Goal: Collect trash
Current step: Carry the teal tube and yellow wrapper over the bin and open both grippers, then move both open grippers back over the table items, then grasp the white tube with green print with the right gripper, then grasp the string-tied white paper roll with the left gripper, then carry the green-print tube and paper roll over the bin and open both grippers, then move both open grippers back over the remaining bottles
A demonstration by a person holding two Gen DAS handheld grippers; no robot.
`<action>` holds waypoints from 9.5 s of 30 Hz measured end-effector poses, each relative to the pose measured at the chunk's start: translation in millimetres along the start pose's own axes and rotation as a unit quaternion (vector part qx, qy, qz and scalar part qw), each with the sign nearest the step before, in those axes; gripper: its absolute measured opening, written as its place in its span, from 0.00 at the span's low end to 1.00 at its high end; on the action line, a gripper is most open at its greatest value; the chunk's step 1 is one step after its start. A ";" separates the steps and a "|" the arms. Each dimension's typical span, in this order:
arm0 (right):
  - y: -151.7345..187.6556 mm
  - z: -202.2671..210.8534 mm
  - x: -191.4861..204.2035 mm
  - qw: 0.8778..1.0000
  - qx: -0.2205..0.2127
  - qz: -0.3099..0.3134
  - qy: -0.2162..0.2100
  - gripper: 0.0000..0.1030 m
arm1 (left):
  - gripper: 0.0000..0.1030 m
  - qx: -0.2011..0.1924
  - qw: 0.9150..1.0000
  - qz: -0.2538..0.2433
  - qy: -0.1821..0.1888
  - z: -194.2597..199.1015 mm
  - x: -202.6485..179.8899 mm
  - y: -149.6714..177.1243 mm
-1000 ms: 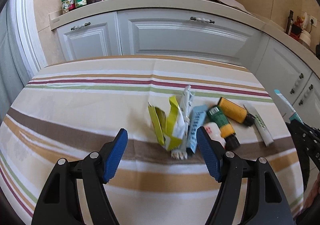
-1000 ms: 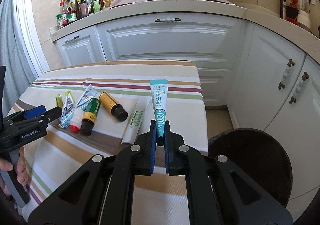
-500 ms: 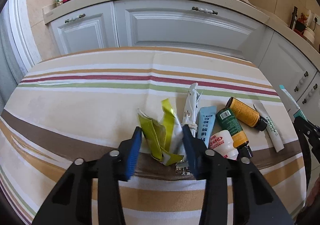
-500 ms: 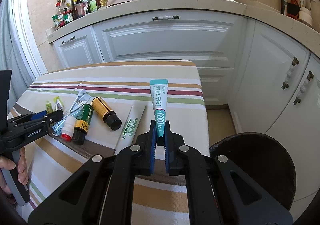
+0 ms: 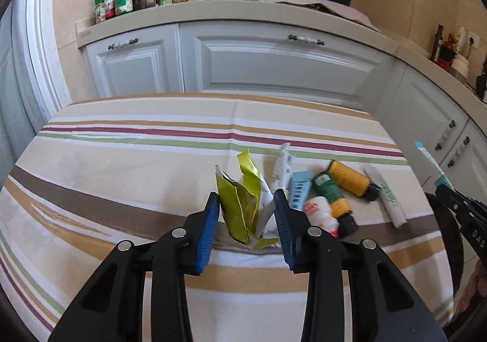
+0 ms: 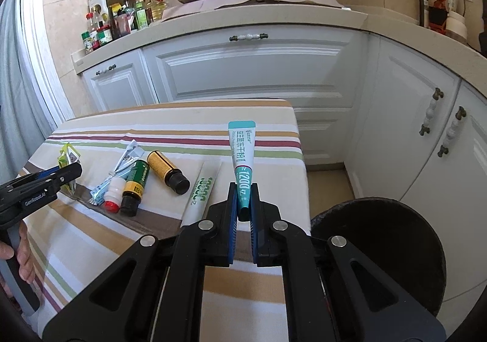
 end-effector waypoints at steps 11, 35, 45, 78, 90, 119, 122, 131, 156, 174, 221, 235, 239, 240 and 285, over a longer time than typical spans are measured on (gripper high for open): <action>23.9 50.2 -33.5 0.998 -0.014 -0.027 0.047 0.07 | 0.36 -0.014 0.996 -0.048 0.074 35.7 -67.1 13.3; 86.8 122.7 -139.3 0.984 -0.028 -0.101 0.147 0.07 | 0.37 -0.016 0.965 -0.184 0.186 51.0 -248.9 59.8; 84.8 107.7 -162.9 0.983 -0.025 -0.110 0.147 0.19 | 0.48 -0.025 0.965 -0.187 0.181 33.7 -276.3 53.4; 45.4 68.6 -61.1 0.996 -0.025 -0.056 0.063 0.38 | 0.67 -0.031 0.992 -0.103 0.063 46.6 -119.2 40.0; 24.1 22.6 12.8 1.000 0.005 -0.007 0.011 0.38 | 0.67 -0.026 0.999 -0.035 -0.002 37.5 -20.6 31.9; 10.3 -58.8 48.2 0.994 0.105 0.035 0.007 0.15 | 0.70 0.010 1.000 -0.008 -0.004 -9.6 29.4 17.1; 11.4 -54.0 46.3 0.995 0.099 0.033 0.002 0.15 | 0.70 0.019 1.000 -0.019 -0.008 -18.8 25.3 16.2; 10.0 -48.6 39.8 0.995 0.093 0.023 -0.006 0.15 | 0.70 0.048 0.998 -0.038 -0.002 -38.2 13.8 16.2; 11.7 -42.5 39.2 0.996 0.085 0.014 -0.012 0.16 | 0.09 0.070 0.994 -0.081 0.022 -50.9 -4.3 14.4; 23.8 -3.3 32.0 0.999 0.048 0.008 -0.008 0.16 | 0.07 0.014 0.998 -0.056 0.009 0.3 3.7 25.3; 81.7 148.6 -104.6 0.986 -0.055 -0.071 0.141 0.16 | 0.08 -0.055 0.968 -0.172 0.177 93.8 -206.0 74.7; 86.7 127.6 -139.3 0.983 -0.040 -0.096 0.148 0.16 | 0.08 -0.041 0.962 -0.191 0.189 67.8 -247.5 75.8; 85.2 121.5 -146.2 0.983 -0.039 -0.100 0.149 0.16 | 0.08 -0.038 0.963 -0.191 0.188 60.0 -256.0 75.1; 84.6 120.0 -148.1 0.983 -0.040 -0.101 0.150 0.17 | 0.08 -0.037 0.963 -0.190 0.187 57.8 -258.4 74.3; 10.2 11.4 57.2 0.999 -0.001 0.031 -0.021 0.30 | 0.57 -0.048 0.998 -0.024 -0.032 40.3 -1.9 30.7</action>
Point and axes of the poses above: each gripper's, at about its wrist camera, not at the fingertips, and z roughly against the way its jaws point, x to its left, y to its underside, the point moved 5 cm from there along -z, roughly the way its jaws point, and after that the axes turned 2 degrees about z, right-handed, at the moved point
